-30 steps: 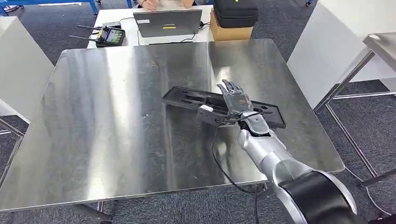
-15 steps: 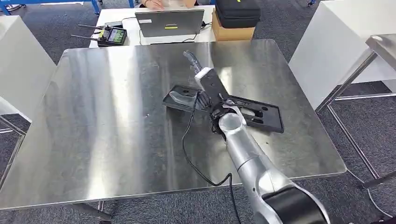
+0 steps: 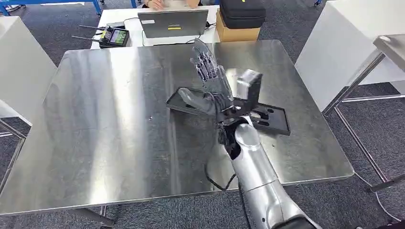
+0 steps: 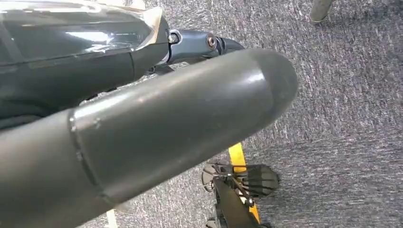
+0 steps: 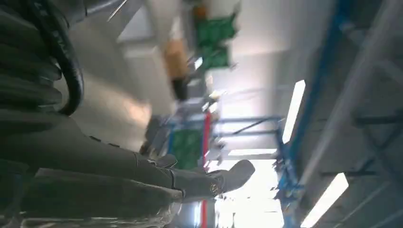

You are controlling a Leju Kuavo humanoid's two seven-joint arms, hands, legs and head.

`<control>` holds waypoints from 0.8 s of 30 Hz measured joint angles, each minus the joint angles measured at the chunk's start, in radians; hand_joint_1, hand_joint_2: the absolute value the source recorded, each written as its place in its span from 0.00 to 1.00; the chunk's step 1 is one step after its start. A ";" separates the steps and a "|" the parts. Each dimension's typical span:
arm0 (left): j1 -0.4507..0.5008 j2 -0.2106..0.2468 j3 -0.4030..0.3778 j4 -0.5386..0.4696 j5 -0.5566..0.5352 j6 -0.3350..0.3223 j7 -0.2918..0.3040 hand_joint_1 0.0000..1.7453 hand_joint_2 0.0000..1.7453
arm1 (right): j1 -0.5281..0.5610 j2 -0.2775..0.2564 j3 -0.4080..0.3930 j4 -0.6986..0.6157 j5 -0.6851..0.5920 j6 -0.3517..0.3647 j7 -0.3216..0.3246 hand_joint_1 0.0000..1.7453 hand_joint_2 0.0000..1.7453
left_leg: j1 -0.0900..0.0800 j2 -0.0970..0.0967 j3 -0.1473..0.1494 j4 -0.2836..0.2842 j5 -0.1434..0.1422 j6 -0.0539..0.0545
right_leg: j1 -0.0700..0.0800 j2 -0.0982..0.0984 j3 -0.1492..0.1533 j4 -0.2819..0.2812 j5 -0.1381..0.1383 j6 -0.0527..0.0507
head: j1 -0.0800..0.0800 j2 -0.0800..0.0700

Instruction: Take the parts from the cabinet and place them on the table.

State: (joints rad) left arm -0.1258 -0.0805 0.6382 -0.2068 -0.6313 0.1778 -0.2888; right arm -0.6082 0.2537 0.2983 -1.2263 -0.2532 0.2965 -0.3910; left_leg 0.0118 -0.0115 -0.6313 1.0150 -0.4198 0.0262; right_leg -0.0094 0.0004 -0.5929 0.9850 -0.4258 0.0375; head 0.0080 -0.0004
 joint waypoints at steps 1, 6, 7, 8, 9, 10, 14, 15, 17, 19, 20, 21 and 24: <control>0.005 0.002 0.004 0.000 0.001 0.000 -0.006 0.00 0.00 | 0.024 -0.006 0.006 -0.048 -0.058 0.014 0.002 0.00 0.00 | 0.000 0.000 0.000 0.000 0.000 0.000 | 0.000 0.000 0.000 0.000 0.000 0.000 | 0.000 0.000; 0.019 0.005 0.018 0.000 0.000 0.000 -0.033 0.00 0.00 | 0.206 -0.047 0.008 -0.321 -0.277 0.067 0.005 0.00 0.00 | -0.001 -0.002 0.000 0.000 -0.004 0.002 | -0.001 0.000 0.000 0.000 -0.004 0.005 | 0.000 0.000; 0.020 0.006 0.018 0.000 -0.002 0.000 -0.034 0.00 0.00 | 0.245 -0.056 0.007 -0.364 -0.288 0.081 -0.003 0.00 0.00 | -0.001 -0.002 0.000 0.000 -0.005 0.001 | -0.001 0.000 0.001 0.000 -0.004 0.005 | 0.000 0.000; 0.021 0.006 0.018 0.000 -0.006 0.001 -0.035 0.00 0.00 | 0.282 -0.066 0.006 -0.408 -0.287 0.099 -0.019 0.00 0.00 | -0.001 -0.002 0.000 0.000 -0.005 0.002 | -0.001 0.000 0.001 0.000 -0.005 0.005 | 0.001 0.000; 0.021 0.006 0.018 0.000 -0.007 0.002 -0.039 0.00 0.00 | 0.317 -0.074 0.005 -0.445 -0.279 0.111 -0.038 0.00 0.00 | -0.001 -0.002 0.000 0.000 -0.006 0.002 | -0.001 0.000 0.001 0.000 -0.005 0.006 | 0.000 0.000; 0.021 0.007 0.019 0.000 -0.008 0.003 -0.046 0.00 0.00 | 0.354 -0.083 0.002 -0.489 -0.269 0.123 -0.065 0.00 0.00 | -0.001 -0.002 0.000 0.000 -0.006 0.002 | -0.001 0.000 0.001 0.000 -0.005 0.006 | 0.000 0.000; 0.021 0.009 0.019 -0.001 -0.016 0.008 -0.067 0.00 0.00 | 0.462 -0.102 -0.029 -0.608 -0.258 0.144 -0.131 0.00 0.00 | -0.001 -0.002 0.000 0.000 -0.007 0.002 | -0.001 0.000 0.000 -0.001 -0.005 0.005 | 0.000 0.000; 0.021 0.009 0.019 -0.001 -0.018 0.022 -0.067 0.00 0.00 | 0.483 -0.108 -0.039 -0.631 -0.258 0.148 -0.139 0.00 0.00 | -0.001 -0.002 0.000 0.000 -0.007 0.002 | -0.001 0.000 0.000 -0.001 -0.006 0.005 | 0.000 0.000; 0.018 0.004 0.018 -0.001 -0.021 0.046 -0.065 0.00 0.00 | 0.519 -0.116 -0.065 -0.668 -0.265 0.154 -0.157 0.00 0.00 | -0.001 -0.002 0.000 0.000 -0.007 0.002 | -0.001 0.000 0.000 -0.001 -0.006 0.005 | 0.000 0.000; 0.014 0.001 0.019 -0.001 -0.021 0.062 -0.063 0.00 0.00 | 0.549 -0.120 -0.096 -0.693 -0.276 0.166 -0.168 0.00 0.00 | -0.001 -0.002 0.001 0.000 -0.007 0.002 | -0.001 0.000 0.000 -0.001 -0.005 0.005 | 0.000 0.000; 0.013 0.000 0.019 -0.001 -0.021 0.064 -0.063 0.00 0.00 | 0.562 -0.121 -0.110 -0.703 -0.277 0.170 -0.170 0.00 0.00 | -0.001 -0.002 0.001 0.000 -0.007 0.002 | -0.001 0.000 0.001 -0.001 -0.005 0.005 | 0.000 0.000; 0.013 -0.002 0.019 -0.001 -0.021 0.065 -0.064 0.00 0.00 | 0.573 -0.121 -0.123 -0.714 -0.276 0.171 -0.171 0.00 0.00 | -0.002 -0.002 0.000 0.001 -0.007 0.003 | -0.001 0.000 0.001 -0.001 -0.005 0.006 | 0.000 0.000; 0.014 -0.002 0.019 -0.001 -0.021 0.045 -0.078 0.00 0.00 | 0.601 -0.116 -0.154 -0.745 -0.270 0.173 -0.172 0.00 0.00 | -0.006 -0.001 0.004 0.004 -0.016 0.014 | -0.012 0.000 0.005 -0.004 -0.007 0.011 | 0.000 0.000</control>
State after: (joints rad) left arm -0.1116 -0.0820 0.6573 -0.2075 -0.6523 0.2227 -0.3670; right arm -0.0076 0.1377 0.1442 -1.9710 -0.5234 0.4700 -0.5631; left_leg 0.0053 -0.0128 -0.6278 1.0194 -0.4356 0.0407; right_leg -0.0217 0.0002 -0.5879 0.9813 -0.4325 0.0489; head 0.0084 -0.0004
